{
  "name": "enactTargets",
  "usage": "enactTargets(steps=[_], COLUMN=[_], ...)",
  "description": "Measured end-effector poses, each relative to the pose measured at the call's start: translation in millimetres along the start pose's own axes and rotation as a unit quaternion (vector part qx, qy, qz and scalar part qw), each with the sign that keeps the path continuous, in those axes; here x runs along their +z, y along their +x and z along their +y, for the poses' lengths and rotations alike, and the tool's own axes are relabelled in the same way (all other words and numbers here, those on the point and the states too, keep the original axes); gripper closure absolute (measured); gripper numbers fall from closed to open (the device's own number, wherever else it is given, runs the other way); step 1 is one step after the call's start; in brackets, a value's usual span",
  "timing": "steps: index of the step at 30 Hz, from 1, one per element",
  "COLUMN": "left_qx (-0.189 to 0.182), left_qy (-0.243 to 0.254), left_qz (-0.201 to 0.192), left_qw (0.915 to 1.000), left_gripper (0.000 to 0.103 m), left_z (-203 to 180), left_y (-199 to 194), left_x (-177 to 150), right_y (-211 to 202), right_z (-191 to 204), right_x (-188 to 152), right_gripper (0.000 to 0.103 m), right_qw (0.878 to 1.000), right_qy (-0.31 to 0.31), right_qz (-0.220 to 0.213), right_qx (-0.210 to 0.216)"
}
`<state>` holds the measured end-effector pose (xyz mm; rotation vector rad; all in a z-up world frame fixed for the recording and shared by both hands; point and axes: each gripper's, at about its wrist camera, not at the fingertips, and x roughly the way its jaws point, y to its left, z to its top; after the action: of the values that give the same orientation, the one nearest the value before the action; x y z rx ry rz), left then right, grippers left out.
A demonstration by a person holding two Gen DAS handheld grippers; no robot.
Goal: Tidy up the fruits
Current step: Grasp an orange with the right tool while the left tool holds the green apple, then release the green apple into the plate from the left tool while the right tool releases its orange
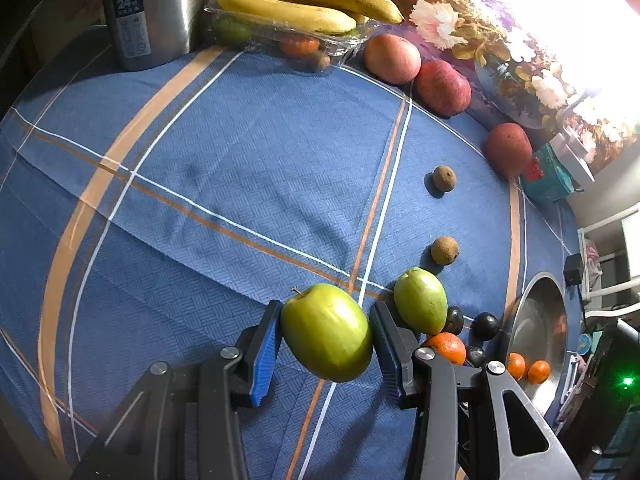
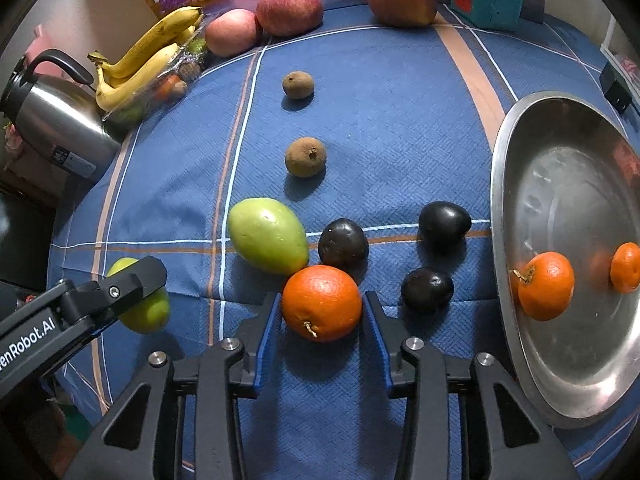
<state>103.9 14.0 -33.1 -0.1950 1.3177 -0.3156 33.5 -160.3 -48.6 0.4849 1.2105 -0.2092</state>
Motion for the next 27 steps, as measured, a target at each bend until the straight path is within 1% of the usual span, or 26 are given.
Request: enactTargets(steps=[5,14,16,19,27], left_qx=[-0.005,-0.017,-0.018,-0.019,-0.020], left_qy=[-0.002,0.000,0.002,0.007,0.032], left_qz=[-0.009,-0.032,-0.035,-0.039,-0.033], left_qw=[0.9999,0.9994,0.9992,0.9990,0.9987], left_gripper=[0.056,0.056,0.056,0.056,0.056], left_z=[1.4,0.2,-0.7,-3.6,-21.6], left_y=[-6.4,-21.8,-24.0,-25.6,-23.0], left_x=[1.3,3.0,3.3,3.1,-2.8], right_y=[-8.4,-48.2,-57.0,-62.0,-61.4], right_z=[0.2,-8.7,-10.6,-13.9,-38.4], right_x=[1.0,6.8,7.6,8.8,11.4], right_gripper=[0.062,0.062,0.062,0.062,0.062], right_qw=[1.000,0.997,0.997,0.996,0.996], right_qy=[0.006,0.015,0.018,0.023,0.050], right_qz=[-0.011,-0.062,-0.075,-0.082,-0.077], right_qx=[0.016,0.033,0.031,0.026,-0.015])
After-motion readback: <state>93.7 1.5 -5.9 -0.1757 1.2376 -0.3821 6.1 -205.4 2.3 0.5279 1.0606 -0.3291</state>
